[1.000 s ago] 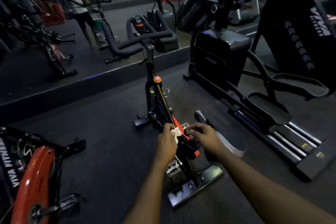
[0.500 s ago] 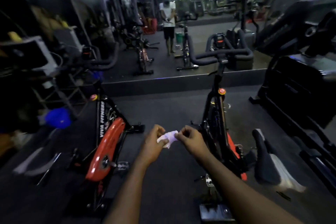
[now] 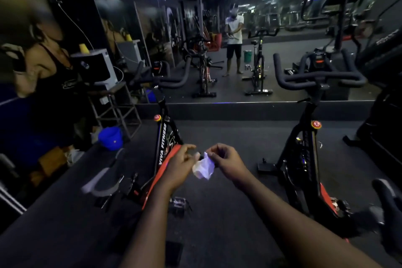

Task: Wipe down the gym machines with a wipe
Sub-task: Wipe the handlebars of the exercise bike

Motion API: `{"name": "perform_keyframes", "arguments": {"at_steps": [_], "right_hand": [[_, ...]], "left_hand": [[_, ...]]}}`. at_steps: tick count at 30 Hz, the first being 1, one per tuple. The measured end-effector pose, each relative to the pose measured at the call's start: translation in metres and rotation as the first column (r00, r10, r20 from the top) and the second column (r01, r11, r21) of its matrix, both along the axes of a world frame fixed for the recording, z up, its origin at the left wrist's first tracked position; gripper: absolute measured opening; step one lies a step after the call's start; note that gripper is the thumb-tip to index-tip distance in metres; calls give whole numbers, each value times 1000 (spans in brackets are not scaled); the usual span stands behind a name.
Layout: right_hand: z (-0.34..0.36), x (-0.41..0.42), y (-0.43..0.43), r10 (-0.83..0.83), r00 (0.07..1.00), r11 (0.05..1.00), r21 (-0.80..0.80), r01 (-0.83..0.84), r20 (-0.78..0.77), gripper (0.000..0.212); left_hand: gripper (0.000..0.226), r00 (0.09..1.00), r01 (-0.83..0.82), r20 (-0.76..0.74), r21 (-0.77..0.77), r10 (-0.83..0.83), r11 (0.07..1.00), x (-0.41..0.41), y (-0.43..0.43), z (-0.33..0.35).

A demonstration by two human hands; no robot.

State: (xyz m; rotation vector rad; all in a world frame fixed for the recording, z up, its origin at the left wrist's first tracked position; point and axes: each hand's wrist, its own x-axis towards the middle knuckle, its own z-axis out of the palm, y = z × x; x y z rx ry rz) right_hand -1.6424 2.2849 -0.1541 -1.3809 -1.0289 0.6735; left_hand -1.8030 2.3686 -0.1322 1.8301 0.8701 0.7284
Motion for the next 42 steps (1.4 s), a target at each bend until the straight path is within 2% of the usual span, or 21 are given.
{"name": "perform_keyframes", "arguments": {"at_steps": [3, 5, 7, 11, 13, 15, 17, 19, 21, 26, 31, 35, 37, 39, 41, 42], "right_hand": [[12, -15, 40, -52, 999, 998, 21, 52, 8, 9], [18, -23, 69, -80, 996, 996, 28, 79, 26, 7], [24, -32, 96, -104, 994, 994, 28, 103, 23, 10], [30, -41, 132, -97, 995, 995, -32, 97, 7, 28], [30, -41, 147, -97, 994, 992, -82, 101, 42, 21], [31, -42, 164, -122, 992, 985, -126, 121, -2, 13], [34, -43, 174, -132, 984, 983, -145, 114, -123, 15], [36, -42, 187, -90, 977, 986, -157, 60, -191, 6], [32, -39, 198, -13, 989, 990, -139, -8, -149, 15], [28, -17, 234, 144, 989, 987, -70, -145, -23, 11], [33, 16, 278, 232, 970, 969, -71, -237, -69, 22], [36, 45, 309, 225, 971, 973, -32, -228, -79, 28], [39, 63, 325, 246, 966, 969, -2, -247, -72, 35], [42, 81, 342, 261, 963, 965, 47, -258, -68, 32], [42, 92, 359, 236, 969, 969, 88, -229, -73, 25], [42, 93, 364, 210, 974, 975, 94, -202, -81, 26]], "left_hand": [[11, 994, 78, -89, 153, -65, 985, -15, 41, 0], [6, 995, 40, -103, 238, -16, 971, -25, 70, 3], [11, 996, -27, -73, 282, 49, 959, -34, 96, 8], [11, 993, -101, -17, 327, 113, 940, -46, 133, 15], [9, 993, -114, 17, 327, 115, 938, -50, 150, 17], [10, 994, -112, 30, 327, 108, 938, -50, 167, 18], [12, 996, -95, 30, 310, 90, 946, -47, 180, 17], [14, 997, -71, 24, 292, 67, 954, -41, 193, 15], [13, 999, -32, -3, 284, 34, 958, -36, 202, 18], [13, 998, 27, -55, 261, -13, 965, -26, 244, 27], [27, 999, -27, -35, 230, 36, 973, 0, 290, 40], [29, 999, -31, -8, 192, 33, 981, 36, 313, 47], [29, 993, -116, 33, 163, 112, 980, 60, 325, 53], [32, 960, -275, 79, 103, 268, 956, 81, 338, 51], [48, 931, -362, 40, -35, 363, 932, 93, 350, 45], [61, 935, -354, -10, -132, 356, 926, 94, 354, 40]]}}
